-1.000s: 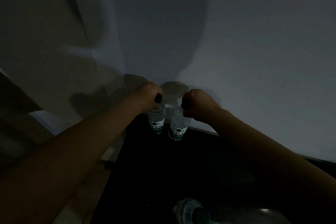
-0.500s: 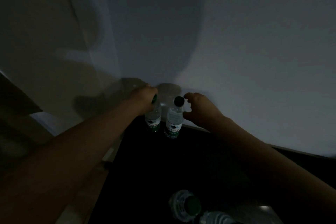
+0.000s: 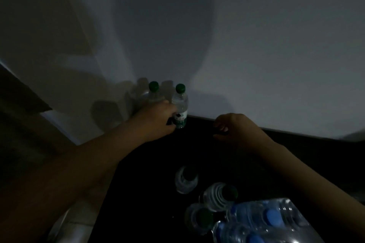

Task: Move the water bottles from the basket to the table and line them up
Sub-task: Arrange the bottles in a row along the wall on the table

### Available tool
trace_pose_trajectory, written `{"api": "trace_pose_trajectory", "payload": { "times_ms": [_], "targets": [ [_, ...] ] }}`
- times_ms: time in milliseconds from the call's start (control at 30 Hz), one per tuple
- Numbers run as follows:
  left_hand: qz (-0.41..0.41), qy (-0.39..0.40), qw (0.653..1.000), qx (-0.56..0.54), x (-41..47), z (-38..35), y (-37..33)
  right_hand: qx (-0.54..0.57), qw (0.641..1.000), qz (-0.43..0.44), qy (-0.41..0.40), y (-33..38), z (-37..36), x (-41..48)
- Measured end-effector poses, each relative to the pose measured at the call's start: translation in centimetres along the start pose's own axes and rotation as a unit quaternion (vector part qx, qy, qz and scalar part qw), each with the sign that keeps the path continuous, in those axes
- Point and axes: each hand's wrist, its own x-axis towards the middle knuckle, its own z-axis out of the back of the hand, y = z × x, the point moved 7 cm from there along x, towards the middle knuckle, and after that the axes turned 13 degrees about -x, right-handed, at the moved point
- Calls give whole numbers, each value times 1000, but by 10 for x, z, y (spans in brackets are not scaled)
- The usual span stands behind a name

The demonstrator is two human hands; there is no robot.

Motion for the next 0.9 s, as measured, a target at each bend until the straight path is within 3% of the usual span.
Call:
{"api": "trace_pose_trajectory", "payload": {
  "times_ms": [367,900],
  "targets": [
    [24,22,999,9,-32,-26,-24,-3,1000,2,-10,-11,12,-28],
    [62,-96,992,48,52,47,91,-59,998,-17,-29,43,28,129]
  ]
}}
